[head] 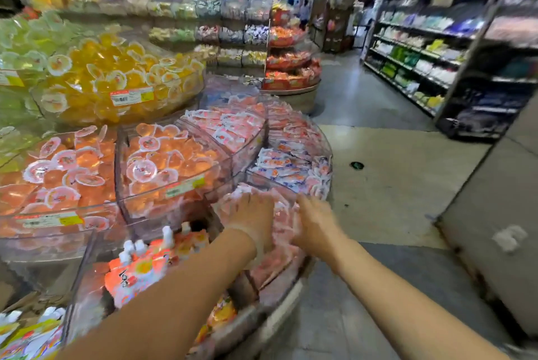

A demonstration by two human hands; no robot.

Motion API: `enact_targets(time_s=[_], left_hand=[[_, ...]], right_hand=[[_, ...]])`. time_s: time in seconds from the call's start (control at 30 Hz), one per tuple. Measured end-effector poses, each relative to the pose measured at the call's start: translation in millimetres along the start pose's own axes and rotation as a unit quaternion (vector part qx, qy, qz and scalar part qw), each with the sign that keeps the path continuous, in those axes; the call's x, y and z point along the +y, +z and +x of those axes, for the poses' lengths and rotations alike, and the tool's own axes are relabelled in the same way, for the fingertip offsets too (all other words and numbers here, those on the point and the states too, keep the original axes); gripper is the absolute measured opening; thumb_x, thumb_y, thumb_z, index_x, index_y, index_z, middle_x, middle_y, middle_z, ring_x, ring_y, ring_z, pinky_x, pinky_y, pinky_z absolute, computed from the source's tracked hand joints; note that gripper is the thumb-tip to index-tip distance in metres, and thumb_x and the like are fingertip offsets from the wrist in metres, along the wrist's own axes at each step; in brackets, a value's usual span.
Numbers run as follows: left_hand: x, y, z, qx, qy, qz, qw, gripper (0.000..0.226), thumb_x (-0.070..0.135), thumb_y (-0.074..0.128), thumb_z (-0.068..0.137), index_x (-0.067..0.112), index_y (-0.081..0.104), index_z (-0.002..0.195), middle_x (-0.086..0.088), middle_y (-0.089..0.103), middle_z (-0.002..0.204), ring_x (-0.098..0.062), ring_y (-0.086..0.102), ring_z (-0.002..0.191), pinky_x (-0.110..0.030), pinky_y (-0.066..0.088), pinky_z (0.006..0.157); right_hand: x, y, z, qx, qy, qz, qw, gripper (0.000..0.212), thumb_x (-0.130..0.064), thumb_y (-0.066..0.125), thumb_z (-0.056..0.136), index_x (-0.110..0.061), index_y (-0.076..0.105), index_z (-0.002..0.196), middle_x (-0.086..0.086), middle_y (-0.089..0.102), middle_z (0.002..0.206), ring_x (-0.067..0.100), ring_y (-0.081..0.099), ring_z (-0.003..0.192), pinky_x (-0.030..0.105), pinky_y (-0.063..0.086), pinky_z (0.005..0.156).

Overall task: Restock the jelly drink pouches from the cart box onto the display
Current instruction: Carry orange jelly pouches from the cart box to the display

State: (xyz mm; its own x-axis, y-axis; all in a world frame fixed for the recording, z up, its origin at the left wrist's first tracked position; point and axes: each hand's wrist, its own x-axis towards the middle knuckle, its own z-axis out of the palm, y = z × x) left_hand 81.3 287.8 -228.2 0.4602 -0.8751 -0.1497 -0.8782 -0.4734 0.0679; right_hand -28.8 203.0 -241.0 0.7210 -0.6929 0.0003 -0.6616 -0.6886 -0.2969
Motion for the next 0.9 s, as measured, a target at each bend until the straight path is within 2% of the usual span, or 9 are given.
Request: enact_targets(time_s=[0.1,0.2,0.27,0.37,0.47,0.53,0.63,0.73,0.9], left_hand=[[70,7,4,0.009,0.066,0.033,0.997,0.081,0.035,0.070,0.077,0.014,0.027,0.142,-0.013,0.029,0.144,-0.033,0.025,0.135,-0.045,0.028,0.108],[154,15,7,-0.024,0.128,0.077,0.989,0.078,0.032,0.068,0.081,0.014,0.026,0.144,-0.014,0.019,0.152,-0.034,0.013,0.143,-0.050,0.019,0.114],[212,22,12,-0.039,0.170,0.100,0.980,0.075,0.036,0.066,0.082,0.015,0.028,0.144,-0.013,0.020,0.153,-0.034,0.010,0.144,-0.049,0.015,0.116],[295,31,13,-0.046,0.217,0.115,0.968,0.076,0.040,0.065,0.082,0.015,0.027,0.144,-0.012,0.024,0.151,-0.033,0.015,0.142,-0.047,0.019,0.114],[370,41,6,-0.053,0.266,0.091,0.958,0.063,0.040,0.054,0.088,0.018,0.030,0.141,-0.010,0.024,0.149,-0.031,0.014,0.142,-0.046,0.019,0.115],[416,49,2,-0.055,0.305,0.080,0.947,0.058,0.038,0.056,0.086,0.016,0.035,0.135,-0.011,0.031,0.144,-0.032,0.020,0.139,-0.047,0.023,0.113],[479,58,0,-0.068,0.349,0.096,0.930,0.067,0.028,0.066,0.080,0.012,0.032,0.135,-0.013,0.029,0.144,-0.033,0.019,0.139,-0.047,0.026,0.112],[536,64,3,-0.075,0.393,0.114,0.909,0.078,0.028,0.072,0.076,0.012,0.029,0.139,-0.012,0.028,0.144,-0.033,0.020,0.138,-0.044,0.024,0.112],[628,82,29,-0.081,0.450,0.108,0.883,0.069,0.026,0.068,0.078,0.014,0.032,0.137,-0.011,0.030,0.141,-0.033,0.024,0.135,-0.046,0.026,0.113]], right_hand=[[73,-19,-34,-0.021,0.079,-0.033,0.996,0.077,-0.032,0.067,0.081,-0.011,0.025,0.143,0.012,0.037,0.140,0.033,0.036,0.128,0.036,0.034,0.105],[145,-36,-73,-0.045,0.149,-0.053,0.986,0.088,-0.034,0.074,0.077,-0.014,0.020,0.144,0.010,0.033,0.143,0.032,0.032,0.133,0.041,0.036,0.106],[192,-47,-98,-0.039,0.186,-0.059,0.980,0.085,-0.034,0.073,0.078,-0.014,0.022,0.142,0.010,0.032,0.144,0.031,0.029,0.135,0.043,0.036,0.106],[259,-59,-138,-0.029,0.232,-0.064,0.970,0.084,-0.034,0.072,0.080,-0.012,0.022,0.143,0.011,0.030,0.146,0.032,0.024,0.138,0.043,0.032,0.109],[319,-73,-182,-0.023,0.285,-0.061,0.956,0.084,-0.035,0.071,0.079,-0.010,0.022,0.142,0.011,0.028,0.146,0.032,0.023,0.137,0.042,0.031,0.108],[355,-84,-209,-0.011,0.321,-0.057,0.945,0.081,-0.032,0.072,0.078,-0.012,0.024,0.141,0.010,0.030,0.144,0.031,0.024,0.137,0.041,0.032,0.107],[405,-99,-244,0.006,0.373,-0.049,0.927,0.074,-0.027,0.070,0.081,-0.014,0.026,0.139,0.010,0.032,0.142,0.032,0.027,0.136,0.041,0.031,0.108],[449,-111,-267,-0.002,0.424,-0.028,0.905,0.075,-0.029,0.071,0.080,-0.013,0.026,0.138,0.012,0.032,0.141,0.033,0.027,0.134,0.043,0.032,0.107],[521,-119,-285,-0.002,0.483,-0.010,0.876,0.074,-0.032,0.071,0.078,-0.013,0.028,0.135,0.012,0.035,0.137,0.034,0.032,0.130,0.042,0.037,0.104]])
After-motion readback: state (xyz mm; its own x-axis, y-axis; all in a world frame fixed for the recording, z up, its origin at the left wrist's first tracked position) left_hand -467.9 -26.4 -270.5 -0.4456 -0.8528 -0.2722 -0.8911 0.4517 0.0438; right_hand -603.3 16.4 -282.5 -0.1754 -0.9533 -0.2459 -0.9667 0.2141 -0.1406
